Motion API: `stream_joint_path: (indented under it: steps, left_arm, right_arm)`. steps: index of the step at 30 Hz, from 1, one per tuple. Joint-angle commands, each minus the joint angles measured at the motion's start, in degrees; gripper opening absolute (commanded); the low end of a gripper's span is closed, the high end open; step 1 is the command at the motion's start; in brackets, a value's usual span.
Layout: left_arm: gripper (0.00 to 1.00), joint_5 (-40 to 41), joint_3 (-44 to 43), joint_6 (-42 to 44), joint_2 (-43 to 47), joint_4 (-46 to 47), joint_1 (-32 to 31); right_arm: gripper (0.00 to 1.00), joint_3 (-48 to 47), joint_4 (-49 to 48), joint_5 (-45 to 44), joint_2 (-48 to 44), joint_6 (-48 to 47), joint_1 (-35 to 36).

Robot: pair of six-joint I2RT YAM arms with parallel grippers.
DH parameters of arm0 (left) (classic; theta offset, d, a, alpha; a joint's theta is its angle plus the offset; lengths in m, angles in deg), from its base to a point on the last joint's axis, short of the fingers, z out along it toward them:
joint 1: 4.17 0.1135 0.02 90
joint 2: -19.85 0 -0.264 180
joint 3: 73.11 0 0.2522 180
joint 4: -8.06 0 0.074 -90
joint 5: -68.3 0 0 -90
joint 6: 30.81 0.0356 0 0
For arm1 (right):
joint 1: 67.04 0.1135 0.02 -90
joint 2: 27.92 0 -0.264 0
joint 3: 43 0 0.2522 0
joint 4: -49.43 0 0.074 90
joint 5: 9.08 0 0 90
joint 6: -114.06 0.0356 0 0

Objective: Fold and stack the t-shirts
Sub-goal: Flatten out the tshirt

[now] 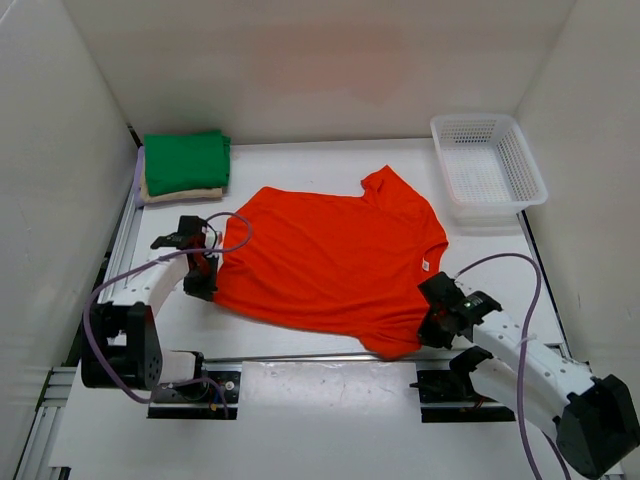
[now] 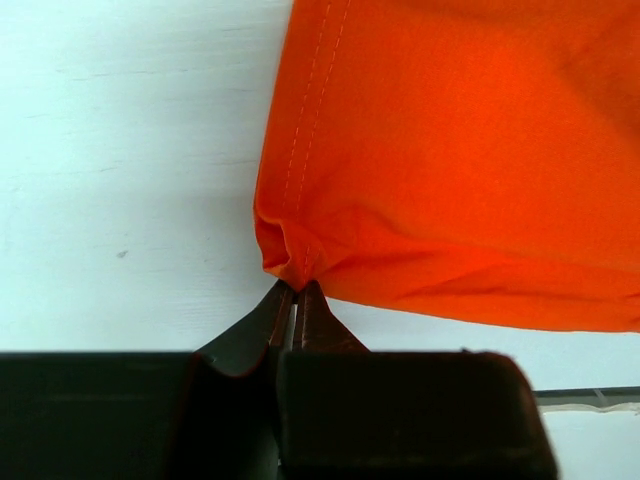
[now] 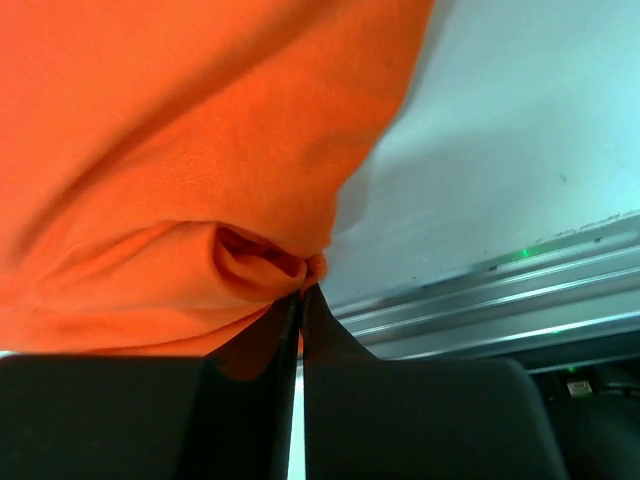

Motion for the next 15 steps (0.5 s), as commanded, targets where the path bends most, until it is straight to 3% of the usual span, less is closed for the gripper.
stream_joint_path:
  steps: [1,7,10,12,14,15]
  left_arm:
    - [0.10,2.25,-1.47,0.21,4.07,-1.53,-0.09]
    - [0.10,5.33,-2.09,0.21,8.72,-4.35,-0.09]
    - [0.10,5.33,-4.36,0.21,8.72,-4.88,-0.09]
    - [0.10,3.84,-8.05,0.21,4.10,-4.88,-0.09]
    - [0.10,3.83,-19.71,0.21,-1.00,-4.88,-0.62]
    - [0.10,3.83,-25.24,0.21,-7.38,-4.88,-0.62]
  right_arm:
    - [0.00,-1.18,2.56,-4.82,-4.97,2.94,-0.12]
    - [0.00,-6.72,10.94,-5.53,-8.58,6.03,-0.12]
    - [0.00,-10.06,9.73,-6.75,-4.91,4.73,-0.73]
    - [0.00,-17.07,4.38,-7.99,0.88,-1.94,-3.54]
    - [0.00,-25.40,-1.76,-5.37,11.47,-12.96,-11.06]
    - [0.00,-37.11,-2.67,-2.75,15.89,-16.26,-13.98]
